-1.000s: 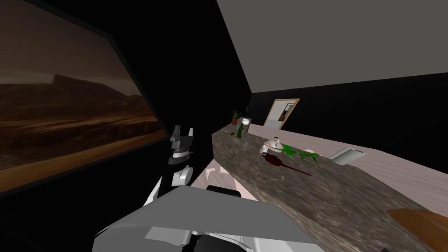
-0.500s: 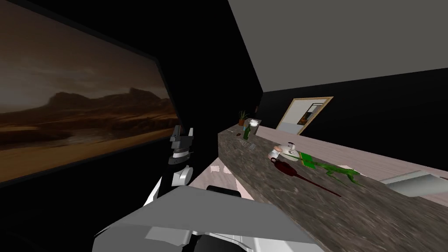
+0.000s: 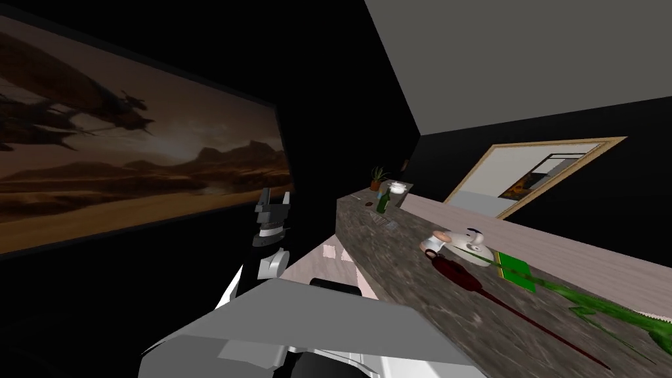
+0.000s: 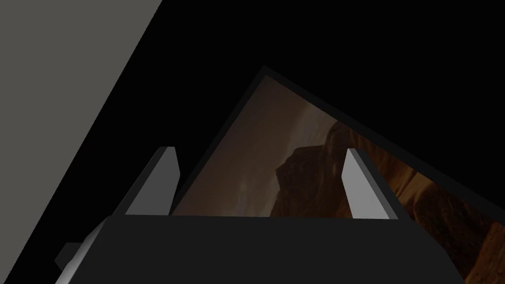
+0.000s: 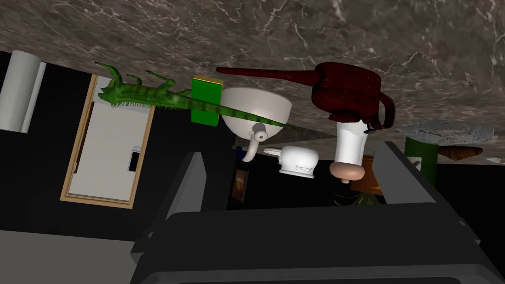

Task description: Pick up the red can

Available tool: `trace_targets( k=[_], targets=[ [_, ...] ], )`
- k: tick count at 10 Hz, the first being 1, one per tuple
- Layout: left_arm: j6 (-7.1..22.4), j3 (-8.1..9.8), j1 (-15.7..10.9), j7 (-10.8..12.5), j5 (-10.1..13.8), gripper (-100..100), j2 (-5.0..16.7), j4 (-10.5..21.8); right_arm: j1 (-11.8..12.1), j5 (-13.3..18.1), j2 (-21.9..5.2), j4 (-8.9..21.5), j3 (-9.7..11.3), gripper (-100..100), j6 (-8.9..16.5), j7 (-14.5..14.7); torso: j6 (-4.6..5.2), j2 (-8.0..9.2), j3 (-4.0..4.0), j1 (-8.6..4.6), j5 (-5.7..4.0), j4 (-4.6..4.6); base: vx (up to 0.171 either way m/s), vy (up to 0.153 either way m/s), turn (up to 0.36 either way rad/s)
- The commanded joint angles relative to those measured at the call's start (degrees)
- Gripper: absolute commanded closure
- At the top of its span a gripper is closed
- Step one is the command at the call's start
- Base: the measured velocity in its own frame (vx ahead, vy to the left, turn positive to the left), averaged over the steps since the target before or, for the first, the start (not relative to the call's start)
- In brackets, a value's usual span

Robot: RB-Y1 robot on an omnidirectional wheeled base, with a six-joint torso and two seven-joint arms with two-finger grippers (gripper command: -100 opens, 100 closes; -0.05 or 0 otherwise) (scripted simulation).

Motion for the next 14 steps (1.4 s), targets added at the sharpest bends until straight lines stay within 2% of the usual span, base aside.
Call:
trace_targets(
  k=[1,2,3,4,5,7,8,9,10,12,14],
  targets=[
    [0.0,0.0,0.0,0.0,0.0,0,0.0,0.0,2.0,1.0,-0.9,0.5,-0.5,-100,0.1,-0.3,0.0,0.0,0.0,0.0,0.0,0.0,-0.04,-0.027,0.286],
    [0.0,0.0,0.0,0.0,0.0,0,0.0,0.0,4.1,2.9,-2.6,1.2,-1.4,-100,0.2,-0.8,0.05,-0.03,-0.01,0.0,-0.01,0.0,-0.04,-0.023,0.346],
    [0.0,0.0,0.0,0.0,0.0,0,0.0,0.0,4.7,2.9,-2.6,1.2,-1.4,-100,0.2,-0.8,0.01,-0.04,-0.02,0.0,0.0,-0.01,-0.036,-0.025,0.269],
    [0.0,0.01,0.0,0.0,0.0,0,0.0,0.0,7.0,4.7,-4.2,1.9,-2.1,-100,0.3,-1.2,0.05,-0.06,-0.03,-0.01,-0.01,0.0,-0.042,-0.039,0.319],
    [0.0,0.01,0.0,0.0,0.0,0,0.0,0.0,7.2,4.7,-4.2,1.9,-2.1,-100,0.3,-1.2,0.02,-0.05,-0.03,-0.07,-0.02,-0.01,-0.039,-0.037,0.297],
    [0.0,0.0,0.0,0.0,0.0,0,0.0,0.0,11.0,8.2,-7.5,3.0,-2.9,-100,0.3,-2.3,0.01,-0.08,-0.04,-0.07,-0.03,-0.01,-0.054,-0.046,0.392],
    [0.0,0.01,0.0,0.0,0.0,0,0.0,0.0,11.5,8.2,-7.5,3.0,-2.9,-100,0.3,-2.3,0.04,-0.02,-0.01,-0.15,-0.04,0.0,-0.048,-0.045,0.351],
    [0.0,0.01,0.0,0.0,0.0,0,0.0,0.0,13.2,9.7,-9.2,3.4,-3.0,-100,0.2,-2.8,0.04,-0.06,-0.02,-0.13,-0.05,0.0,-0.027,-0.053,0.355],
    [0.0,0.01,0.0,0.0,0.0,0,0.0,0.0,13.2,9.7,-9.2,3.4,-3.0,-100,0.2,-2.8,0.05,-0.12,-0.06,-0.16,-0.05,-0.02,-0.018,-0.045,0.254],
    [0.0,0.01,0.0,0.0,0.0,0,0.0,0.0,15.9,12.6,-12.6,3.8,-2.2,-100,0.1,-4.1,0.03,-0.17,-0.1,-0.17,-0.05,-0.03,-0.033,-0.068,0.406],
    [0.0,0.02,0.0,0.0,0.0,0,0.0,0.0,17.3,14.9,-16.0,3.9,-0.2,-100,-0.2,-5.4,0.06,-0.16,-0.08,-0.44,-0.12,-0.02,-0.037,-0.131,0.386]
  ],
)
